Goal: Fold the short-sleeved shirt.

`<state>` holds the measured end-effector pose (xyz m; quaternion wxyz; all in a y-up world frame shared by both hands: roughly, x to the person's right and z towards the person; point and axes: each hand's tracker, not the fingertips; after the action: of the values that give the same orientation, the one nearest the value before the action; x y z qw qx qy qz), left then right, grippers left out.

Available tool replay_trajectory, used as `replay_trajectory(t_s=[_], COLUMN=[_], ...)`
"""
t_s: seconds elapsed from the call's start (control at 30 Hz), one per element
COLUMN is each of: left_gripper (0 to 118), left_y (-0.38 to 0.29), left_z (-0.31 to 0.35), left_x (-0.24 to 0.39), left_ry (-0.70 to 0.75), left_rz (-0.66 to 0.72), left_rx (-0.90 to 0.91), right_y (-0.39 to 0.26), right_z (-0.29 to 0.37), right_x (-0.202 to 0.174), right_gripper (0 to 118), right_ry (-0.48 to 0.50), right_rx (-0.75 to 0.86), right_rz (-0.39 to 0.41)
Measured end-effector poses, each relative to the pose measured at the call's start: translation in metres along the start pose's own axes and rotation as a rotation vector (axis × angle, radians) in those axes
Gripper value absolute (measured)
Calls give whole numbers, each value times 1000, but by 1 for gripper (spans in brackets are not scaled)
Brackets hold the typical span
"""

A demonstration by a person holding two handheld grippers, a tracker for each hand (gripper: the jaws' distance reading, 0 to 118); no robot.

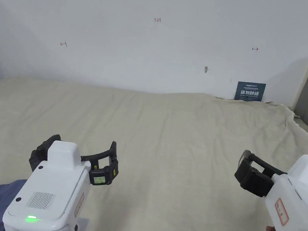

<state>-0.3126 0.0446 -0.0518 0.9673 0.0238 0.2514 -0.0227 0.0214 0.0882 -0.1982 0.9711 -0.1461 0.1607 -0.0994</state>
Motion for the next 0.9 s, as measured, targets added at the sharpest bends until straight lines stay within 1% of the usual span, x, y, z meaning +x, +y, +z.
replay_trajectory(t_s=[0.03,0.07,0.17,0.27,0.33,0.43,0.57,0.63,0.73,0.83,0.9], left_gripper=[118,118,118,118,118,118,118,118,118,118,118], left_y=[1,1,2,3,4,5,6,6,6,7,7], left_z=[0,0,0,0,0,0,1,1,2,3,3], left_x=[0,-1,-2,-2,-2,-2,-2,-2,-1,-1,-1], left_ry=[0,1,4,4,7,8,6,6,6,5,5], left_rz=[2,3,3,11,11,11,10,6,5,8,8], left_rx=[1,1,4,10,9,9,11,12,14,13,13], right_y=[4,6,8,9,8,4,2,1,1,1,1], right_z=[-2,-6,-11,-12,-12,-14,-18,-16,-16,-15,-11], right_x=[-2,0,3,0,-3,-2,4,1,2,2,-2], right_gripper=[118,117,117,117,117,117,117,116,116,116,116], right_ry=[-42,-60,-17,-59,-76,-64,-26,-27,-32,-41,-51], right_rx=[-66,-111,-188,-230,-231,-229,-228,-229,-224,-219,-158], right_rz=[4,13,-2,-6,19,49,51,43,61,54,95])
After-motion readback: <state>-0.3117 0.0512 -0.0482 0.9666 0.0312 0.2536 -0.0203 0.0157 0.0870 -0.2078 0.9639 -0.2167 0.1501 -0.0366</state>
